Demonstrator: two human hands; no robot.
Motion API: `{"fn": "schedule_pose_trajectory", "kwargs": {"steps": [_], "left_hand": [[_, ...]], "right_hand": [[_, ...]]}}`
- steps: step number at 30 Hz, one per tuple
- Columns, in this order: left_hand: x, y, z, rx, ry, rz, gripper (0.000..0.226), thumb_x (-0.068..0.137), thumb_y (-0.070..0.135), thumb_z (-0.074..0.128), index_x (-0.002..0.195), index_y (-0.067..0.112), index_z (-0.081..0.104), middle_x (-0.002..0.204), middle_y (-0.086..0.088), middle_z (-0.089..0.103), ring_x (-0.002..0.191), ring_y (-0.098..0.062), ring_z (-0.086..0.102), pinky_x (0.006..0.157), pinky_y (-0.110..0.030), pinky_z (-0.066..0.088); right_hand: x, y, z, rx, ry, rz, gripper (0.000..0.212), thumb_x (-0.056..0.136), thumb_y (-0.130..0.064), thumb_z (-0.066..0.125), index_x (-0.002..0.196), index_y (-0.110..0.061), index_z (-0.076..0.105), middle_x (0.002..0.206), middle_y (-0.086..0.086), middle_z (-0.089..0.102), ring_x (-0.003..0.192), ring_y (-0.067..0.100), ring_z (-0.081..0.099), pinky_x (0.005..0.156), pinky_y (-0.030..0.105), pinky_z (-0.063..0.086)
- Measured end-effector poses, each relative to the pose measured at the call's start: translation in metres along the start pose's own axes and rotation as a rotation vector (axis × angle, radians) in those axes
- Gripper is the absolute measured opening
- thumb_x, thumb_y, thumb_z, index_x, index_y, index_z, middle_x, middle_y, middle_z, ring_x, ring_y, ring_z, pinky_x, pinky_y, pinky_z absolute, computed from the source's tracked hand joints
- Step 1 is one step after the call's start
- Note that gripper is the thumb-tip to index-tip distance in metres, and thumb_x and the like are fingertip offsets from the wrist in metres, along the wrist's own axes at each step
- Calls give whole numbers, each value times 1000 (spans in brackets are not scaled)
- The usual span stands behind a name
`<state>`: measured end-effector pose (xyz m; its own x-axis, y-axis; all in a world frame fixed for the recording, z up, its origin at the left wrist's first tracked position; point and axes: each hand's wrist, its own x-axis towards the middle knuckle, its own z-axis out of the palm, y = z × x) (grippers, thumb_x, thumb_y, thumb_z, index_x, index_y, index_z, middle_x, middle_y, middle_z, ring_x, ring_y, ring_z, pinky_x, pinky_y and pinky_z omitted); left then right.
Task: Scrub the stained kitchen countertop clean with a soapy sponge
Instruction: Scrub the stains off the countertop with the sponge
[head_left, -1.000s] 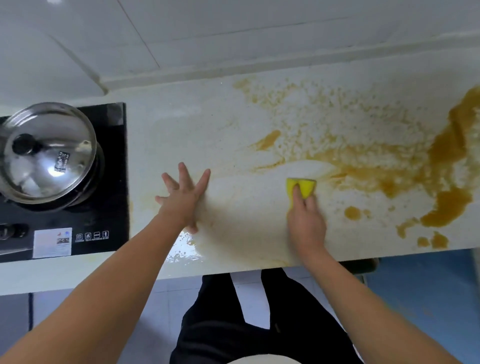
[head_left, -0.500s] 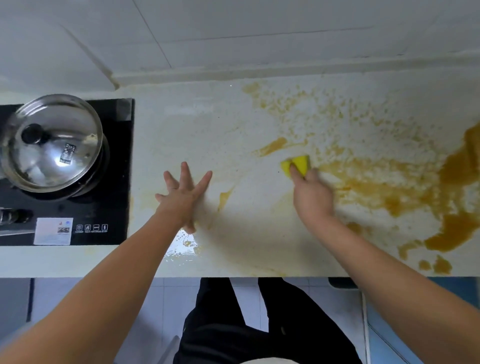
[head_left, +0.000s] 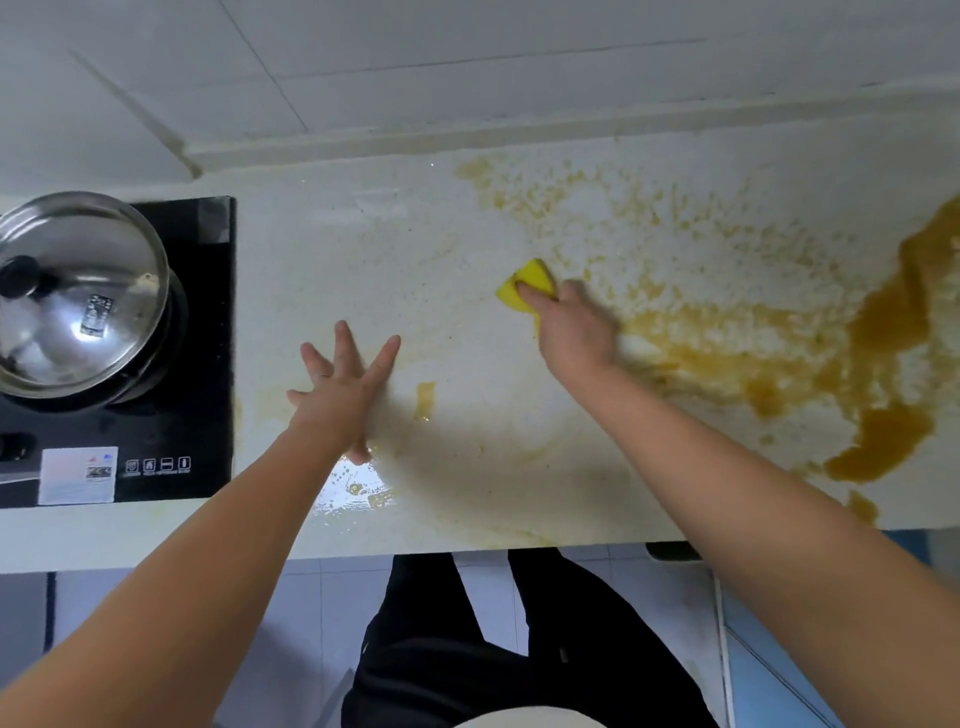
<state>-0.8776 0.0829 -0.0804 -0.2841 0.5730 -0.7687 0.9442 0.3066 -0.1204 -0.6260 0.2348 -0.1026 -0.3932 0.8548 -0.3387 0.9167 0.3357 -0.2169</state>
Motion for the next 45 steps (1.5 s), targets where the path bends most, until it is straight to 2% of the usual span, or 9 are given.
{"fn": "schedule_pose_trajectory", "kwargs": {"steps": [6,10,13,15,18,21,28,39,45], "left_hand": [[2,-2,-2,10,-3,-2,172,52,16,102,138,64,-38,146,-7,-59,147,-58,-24,99,-74,40],[3,-3,-4,18,-3,0,173,52,19,103,137,62,-41,146,-9,-59,147,-60,-23,100,-73,43],[3,-4,-4,14,0,8,173,52,19,102,137,62,-41,146,-9,-60,146,-60,-25,101,-74,42],[3,-4,-4,4,-3,5,173,52,18,102,137,62,-41,146,-9,-59,146,-60,-25,100,-73,42],[4,-4,-7,7,0,5,173,52,20,103,138,61,-42,146,-10,-59,146,-60,-23,100,-73,43],[3,-4,-8,-9,5,14,171,53,17,102,140,60,-39,147,-11,-57,146,-61,-23,101,-75,40],[7,-4,-13,-15,17,4,173,53,17,102,137,60,-43,148,-11,-56,146,-62,-21,100,-74,43],[16,-5,-19,-1,14,-1,175,49,21,104,140,57,-41,150,-14,-52,145,-64,-19,96,-75,44],[19,-5,-21,10,9,-6,174,51,22,103,138,56,-44,149,-14,-54,145,-64,-18,98,-73,44]], "right_hand": [[-39,-6,18,31,-24,174,63,96,-8,43,151,-38,38,129,16,45,96,37,63,77,39,49],[-78,-53,37,274,-235,-18,53,101,-13,37,148,-35,41,130,14,45,105,36,55,80,39,42],[-81,-83,36,308,-310,-122,29,99,-51,45,116,-30,55,106,5,59,97,31,58,79,38,45],[-56,-88,29,226,-217,-159,47,91,-69,46,99,-24,54,96,3,61,93,25,58,79,38,43],[-3,-72,11,194,-79,-61,42,100,-55,41,121,-23,59,111,10,59,98,28,55,78,34,36],[40,-29,-2,26,19,26,51,103,-23,41,151,-39,36,125,17,52,106,37,58,81,39,43],[4,-19,21,46,65,317,62,99,-14,44,157,-26,26,153,18,36,116,37,57,80,41,49],[56,-108,7,130,-106,-351,46,106,-19,34,151,-26,38,138,17,49,114,42,55,90,46,47],[128,-37,-24,33,83,186,53,106,-21,30,157,-26,21,152,19,38,117,40,57,90,42,46]]}}
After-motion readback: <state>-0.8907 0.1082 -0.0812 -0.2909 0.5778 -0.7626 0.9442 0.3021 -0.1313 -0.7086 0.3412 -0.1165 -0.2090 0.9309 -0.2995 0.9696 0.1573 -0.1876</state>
